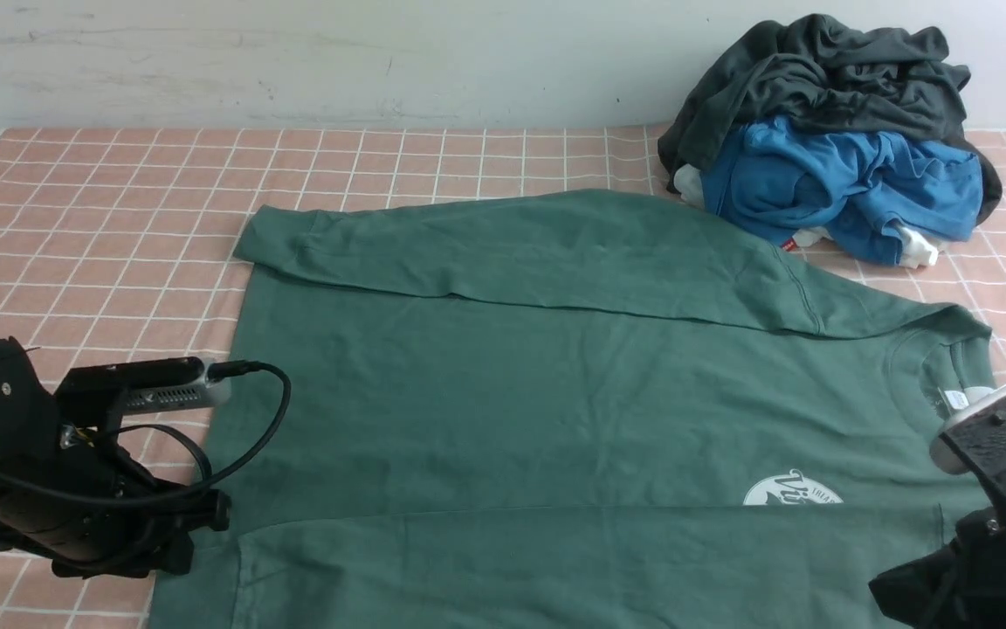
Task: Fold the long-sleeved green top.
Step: Use the left arm to clamp the cuff closest to it, then use the left arm to drag and place the cuff at the centered position on the left edge of the fabric, then use the left arm to clamp the cuff farthest from it
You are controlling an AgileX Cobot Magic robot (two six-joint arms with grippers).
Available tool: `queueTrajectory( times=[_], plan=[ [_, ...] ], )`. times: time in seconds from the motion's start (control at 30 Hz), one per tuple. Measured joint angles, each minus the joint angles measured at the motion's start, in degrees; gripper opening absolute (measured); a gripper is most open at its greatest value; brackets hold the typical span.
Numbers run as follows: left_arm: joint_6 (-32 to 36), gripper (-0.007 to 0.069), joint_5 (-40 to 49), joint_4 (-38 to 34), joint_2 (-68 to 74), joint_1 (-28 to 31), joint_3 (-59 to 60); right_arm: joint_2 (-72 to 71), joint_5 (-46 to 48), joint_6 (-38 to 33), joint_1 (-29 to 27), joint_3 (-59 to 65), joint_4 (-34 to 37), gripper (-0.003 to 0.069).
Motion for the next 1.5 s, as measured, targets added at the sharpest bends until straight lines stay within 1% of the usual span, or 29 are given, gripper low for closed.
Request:
queueTrajectory(
  times=[0.07,0.13,0.2,0.4,0.53,0.67,0.77,0.93,1.03,1.1,1.2,1.23,1.27,1.3,1.37,1.4,1.47,1.5],
  plan=[
    [-0.05,0.0102,-0.68,-0.21,0.28,0.00,-0.15,0.00,0.00,-0.11,0.00,0.00,0.00,-0.0014],
    [-0.05,0.0036,-0.27,-0.43,0.22,0.00,-0.68,0.00,0.00,-0.11,0.00,0.00,0.00,-0.0014],
    [-0.05,0.0013,1.40,-0.85,-0.16,0.00,-1.56,0.00,-0.05,-0.11,0.00,0.00,0.00,-0.0014],
    [1.57,0.0006,7.66,-0.99,-6.07,-0.56,-8.04,0.00,-0.35,-0.11,0.00,0.00,-1.00,-0.0014],
    [2.36,0.0006,7.46,-1.01,-9.85,-1.62,-13.10,0.00,-0.35,-0.11,0.00,0.00,-2.17,-0.0014],
    [2.50,0.0006,4.83,0.54,-9.95,-1.79,-16.85,0.00,-0.35,-0.11,0.00,0.00,-2.47,-0.0014],
    [2.24,0.0006,1.53,3.92,-6.02,-1.79,-20.05,0.00,-0.37,-0.11,0.00,0.00,-2.59,-0.0014],
    [2.08,0.0006,0.69,4.57,4.27,-1.79,-25.74,0.00,-0.42,-0.11,0.00,0.00,-2.59,-0.0014],
    [1.97,0.0011,1.53,4.75,13.72,-1.53,-32.28,0.00,-0.42,-0.11,0.00,0.00,-2.59,-0.0014],
    [1.66,0.0041,2.86,4.62,17.99,-1.07,-36.68,0.00,-0.42,-0.11,0.00,0.00,-2.59,-0.0014],
    [0.45,0.0127,4.10,4.58,23.83,-0.11,-44.71,0.00,-0.47,-0.11,0.00,0.00,-2.59,-0.0014],
    [0.27,0.0134,4.10,4.58,24.19,-0.05,-45.94,0.00,-0.47,-0.11,0.00,0.00,-2.59,-0.0014],
    [-0.30,0.0200,4.10,4.51,27.05,0.40,-50.89,0.00,-0.61,-0.11,0.00,0.00,-2.59,-0.0014],
    [-0.48,0.0249,4.10,4.51,29.21,0.64,-53.97,0.00,-0.84,-0.11,0.00,0.00,-2.59,-0.0014],
    [-1.12,0.0316,4.10,4.56,32.65,0.97,-59.79,0.00,-0.99,-0.11,0.00,0.00,-2.59,-0.0014],
    [-1.12,0.0322,4.10,4.56,33.05,0.97,-59.79,0.00,-0.99,-0.11,0.00,0.00,-2.59,-0.0014],
    [-2.78,0.0375,4.10,4.62,37.48,1.30,-65.89,0.00,-1.03,-0.11,0.00,0.00,-2.59,-0.0014],
    [-3.57,0.0386,4.10,4.66,39.45,1.42,-68.03,0.00,-1.03,-0.11,0.00,0.00,-2.59,-0.0014]
  ],
)
